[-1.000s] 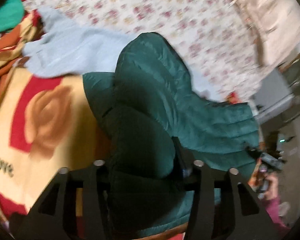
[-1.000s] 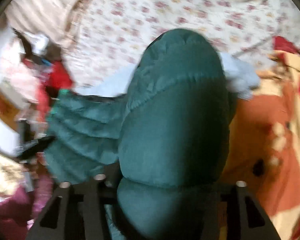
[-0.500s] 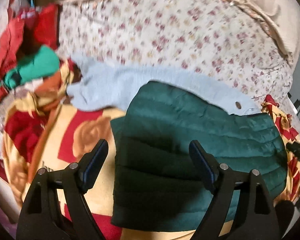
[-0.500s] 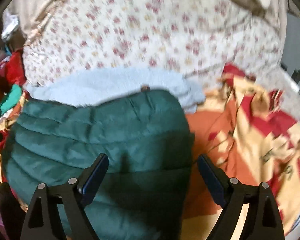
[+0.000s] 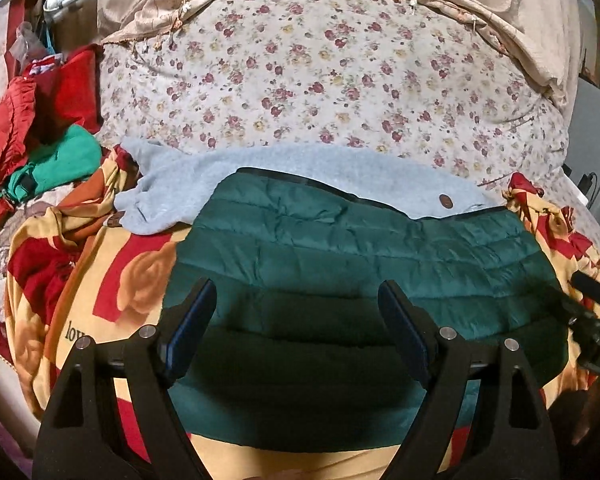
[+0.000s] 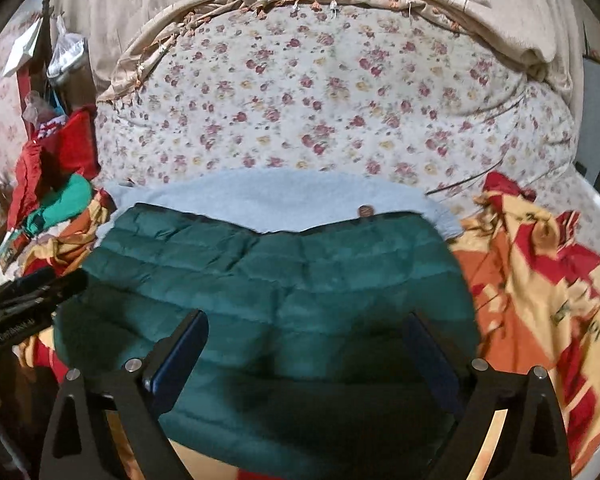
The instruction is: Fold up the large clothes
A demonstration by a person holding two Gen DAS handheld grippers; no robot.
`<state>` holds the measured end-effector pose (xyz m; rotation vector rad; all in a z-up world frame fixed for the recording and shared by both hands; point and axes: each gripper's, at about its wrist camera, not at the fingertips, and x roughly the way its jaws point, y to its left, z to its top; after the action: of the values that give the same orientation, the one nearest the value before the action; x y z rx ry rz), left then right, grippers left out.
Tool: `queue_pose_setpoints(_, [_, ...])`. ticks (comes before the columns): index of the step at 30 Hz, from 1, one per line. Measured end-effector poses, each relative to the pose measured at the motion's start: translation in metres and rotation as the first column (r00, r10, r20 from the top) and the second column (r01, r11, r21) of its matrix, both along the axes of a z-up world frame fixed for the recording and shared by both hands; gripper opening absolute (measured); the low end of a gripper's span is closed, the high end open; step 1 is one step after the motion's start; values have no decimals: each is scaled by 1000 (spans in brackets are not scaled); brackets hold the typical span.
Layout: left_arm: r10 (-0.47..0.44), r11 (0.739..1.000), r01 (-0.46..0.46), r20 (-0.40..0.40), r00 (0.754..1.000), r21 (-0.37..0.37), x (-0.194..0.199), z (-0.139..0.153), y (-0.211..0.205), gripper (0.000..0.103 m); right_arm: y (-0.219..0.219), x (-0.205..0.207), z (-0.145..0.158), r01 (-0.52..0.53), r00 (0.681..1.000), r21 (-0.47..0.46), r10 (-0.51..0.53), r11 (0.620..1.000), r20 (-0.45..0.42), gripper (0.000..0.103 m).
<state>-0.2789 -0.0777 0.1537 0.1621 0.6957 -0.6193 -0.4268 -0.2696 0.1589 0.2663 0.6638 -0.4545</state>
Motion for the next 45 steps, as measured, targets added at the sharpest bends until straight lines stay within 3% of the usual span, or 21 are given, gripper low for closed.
queue_pose_setpoints(18, [5,999,-7,63,998,43,-18,-12,-7,83,16,10,-23,14,1000,42,-13,999,-22,97])
queue_pose_setpoints(45, [10,998,-14,64,998,63,-13,-20,-11,83,15,16,-31,21,999,28,-20,999,-48,97])
